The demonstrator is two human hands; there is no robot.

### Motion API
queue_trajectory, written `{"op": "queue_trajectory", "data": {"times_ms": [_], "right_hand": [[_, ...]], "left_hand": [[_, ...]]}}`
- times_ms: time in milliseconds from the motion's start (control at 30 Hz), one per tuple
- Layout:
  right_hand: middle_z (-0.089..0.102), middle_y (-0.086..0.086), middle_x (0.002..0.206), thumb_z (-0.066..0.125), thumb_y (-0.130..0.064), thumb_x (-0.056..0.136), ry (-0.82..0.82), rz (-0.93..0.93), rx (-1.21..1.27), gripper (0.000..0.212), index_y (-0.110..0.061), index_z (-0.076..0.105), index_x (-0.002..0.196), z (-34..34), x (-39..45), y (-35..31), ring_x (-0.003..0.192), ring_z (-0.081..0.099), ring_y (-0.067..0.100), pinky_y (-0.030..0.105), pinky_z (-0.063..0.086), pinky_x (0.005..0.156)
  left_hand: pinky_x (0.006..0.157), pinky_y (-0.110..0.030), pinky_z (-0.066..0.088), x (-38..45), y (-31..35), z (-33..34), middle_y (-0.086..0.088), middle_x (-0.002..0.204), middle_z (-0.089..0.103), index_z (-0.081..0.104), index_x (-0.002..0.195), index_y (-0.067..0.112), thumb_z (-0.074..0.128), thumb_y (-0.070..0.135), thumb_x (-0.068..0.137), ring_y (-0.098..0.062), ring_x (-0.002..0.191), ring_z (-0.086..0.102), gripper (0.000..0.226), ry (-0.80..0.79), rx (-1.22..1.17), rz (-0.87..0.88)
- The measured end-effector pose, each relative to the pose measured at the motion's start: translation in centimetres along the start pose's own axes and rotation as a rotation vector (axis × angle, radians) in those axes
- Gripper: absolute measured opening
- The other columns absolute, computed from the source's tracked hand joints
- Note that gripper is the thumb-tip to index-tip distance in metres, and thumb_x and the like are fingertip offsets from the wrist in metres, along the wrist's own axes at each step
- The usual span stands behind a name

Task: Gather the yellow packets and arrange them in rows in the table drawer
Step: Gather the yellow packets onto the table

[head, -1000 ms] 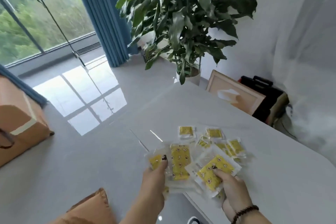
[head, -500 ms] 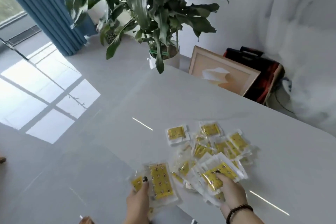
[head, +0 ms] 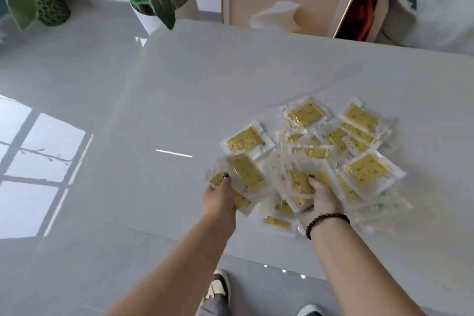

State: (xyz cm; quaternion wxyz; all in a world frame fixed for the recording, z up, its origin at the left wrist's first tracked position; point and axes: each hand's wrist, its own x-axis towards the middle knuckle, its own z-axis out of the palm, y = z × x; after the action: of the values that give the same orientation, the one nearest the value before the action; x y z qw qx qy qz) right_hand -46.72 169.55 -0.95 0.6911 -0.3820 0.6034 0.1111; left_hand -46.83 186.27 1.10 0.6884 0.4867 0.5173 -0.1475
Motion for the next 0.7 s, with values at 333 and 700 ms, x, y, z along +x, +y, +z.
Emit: {"op": "queue_trajectory", "data": {"times_ms": [333,700], "right_hand": [[0.069,0.015,0.082,0.065,-0.015,0.081,-0.081,-0.153,-0.425,0.013,-0.003,0.062,0.083,1.4,2.2,0.9,0.081,0.07,0.032,0.05,0.057,0.082],[0.067,0.01,0.087,0.051,0.001,0.089,-0.261,-0.331,-0.393,0.016,-0.006,0.063,0.097,-6.8,-2.6,3.4,0.072,0.066,0.023,0.031,0.056,0.064]], "left_hand": [[0.083,-0.031,0.057,1.4,-2.7,0.2,-0.014,0.103,0.065,0.062,0.108,0.001,0.049,-0.002,0.091,-0.025,0.092,0.064,0.021,-0.129,0.19,-0.05],[0.086,-0.036,0.056,-4.8,-6.0,-2.0,-0.01,0.109,0.071,0.06,0.118,0.008,0.049,0.004,0.096,-0.023,0.099,0.07,0.025,-0.176,0.26,0.16]]}}
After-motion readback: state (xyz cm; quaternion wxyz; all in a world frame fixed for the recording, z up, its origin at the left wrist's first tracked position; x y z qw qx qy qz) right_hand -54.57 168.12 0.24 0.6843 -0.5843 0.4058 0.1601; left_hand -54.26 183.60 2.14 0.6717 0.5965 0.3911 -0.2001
